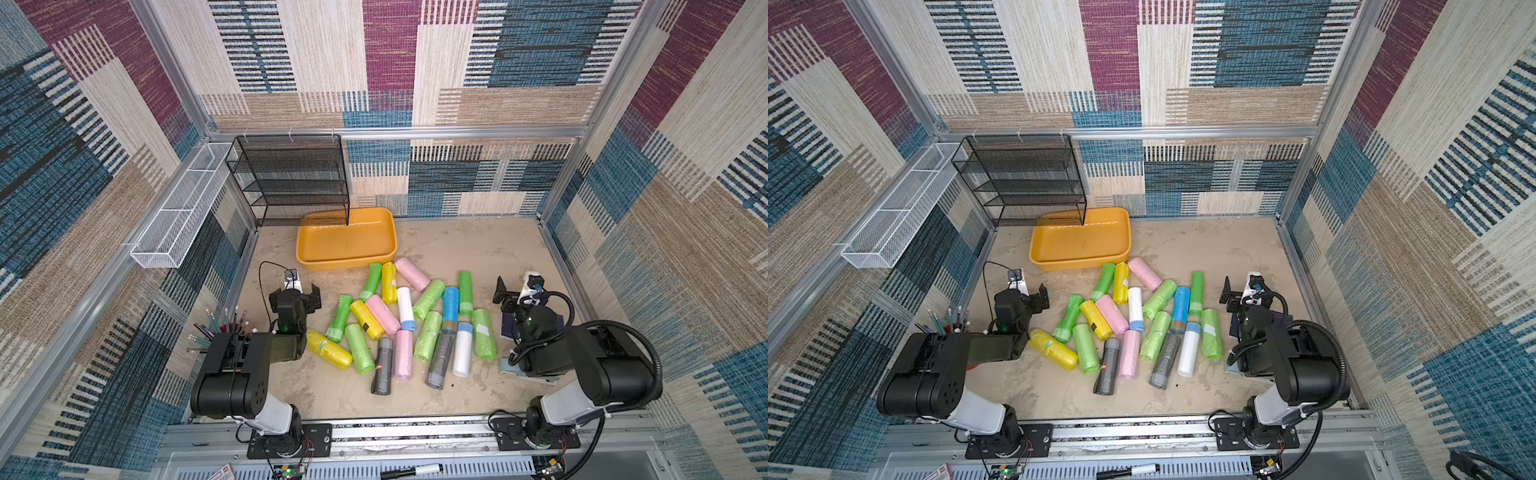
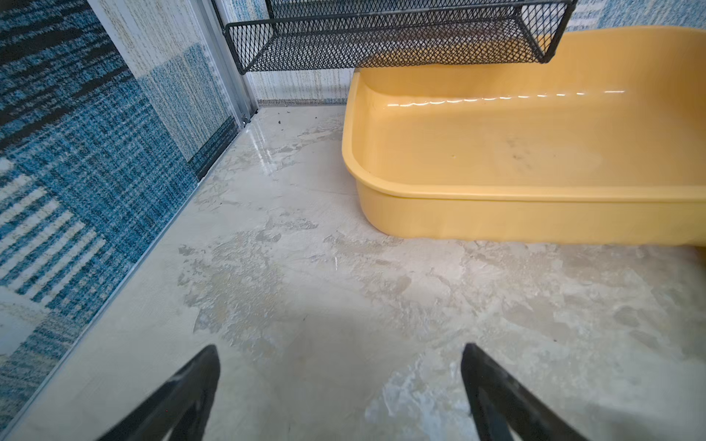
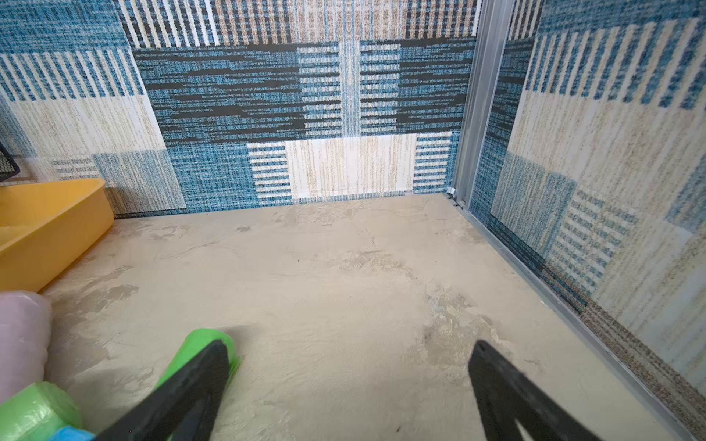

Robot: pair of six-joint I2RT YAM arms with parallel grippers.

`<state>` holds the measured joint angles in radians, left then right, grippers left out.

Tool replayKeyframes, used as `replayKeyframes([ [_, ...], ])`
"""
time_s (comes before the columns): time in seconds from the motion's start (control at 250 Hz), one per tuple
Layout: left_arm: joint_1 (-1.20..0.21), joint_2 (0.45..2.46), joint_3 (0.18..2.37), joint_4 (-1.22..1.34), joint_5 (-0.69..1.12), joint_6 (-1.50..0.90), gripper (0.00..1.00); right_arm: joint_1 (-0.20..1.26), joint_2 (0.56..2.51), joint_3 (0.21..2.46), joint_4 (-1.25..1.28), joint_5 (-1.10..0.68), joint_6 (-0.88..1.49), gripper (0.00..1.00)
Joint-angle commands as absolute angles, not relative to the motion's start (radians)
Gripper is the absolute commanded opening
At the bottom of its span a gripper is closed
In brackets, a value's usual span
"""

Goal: Put the roll of trash bags into the storage box
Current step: Pick up the roll of trash bags from the center of the board.

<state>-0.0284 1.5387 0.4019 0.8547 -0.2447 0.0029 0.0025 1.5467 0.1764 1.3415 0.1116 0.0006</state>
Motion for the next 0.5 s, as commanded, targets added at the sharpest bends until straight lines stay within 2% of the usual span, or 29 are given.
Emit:
replayKeyframes([
  [0.0, -0.028, 1.537, 0.406, 0.86, -0.229, -0.008, 0.98, 0.002, 1.547, 0.179, 1.378, 0.106, 0.007, 0.99],
  [0.364, -0.023, 1.538, 0.409, 0.856, -0.223, -0.01, 0.98, 0.0, 1.548, 0.179, 1.378, 0.106, 0.008, 0.99],
  [0.496, 0.037, 1.539, 0.411, 0.851, -0.082, -0.037, 0.98, 0.003, 1.546, 0.179, 1.378, 0.106, 0.008, 0.99],
])
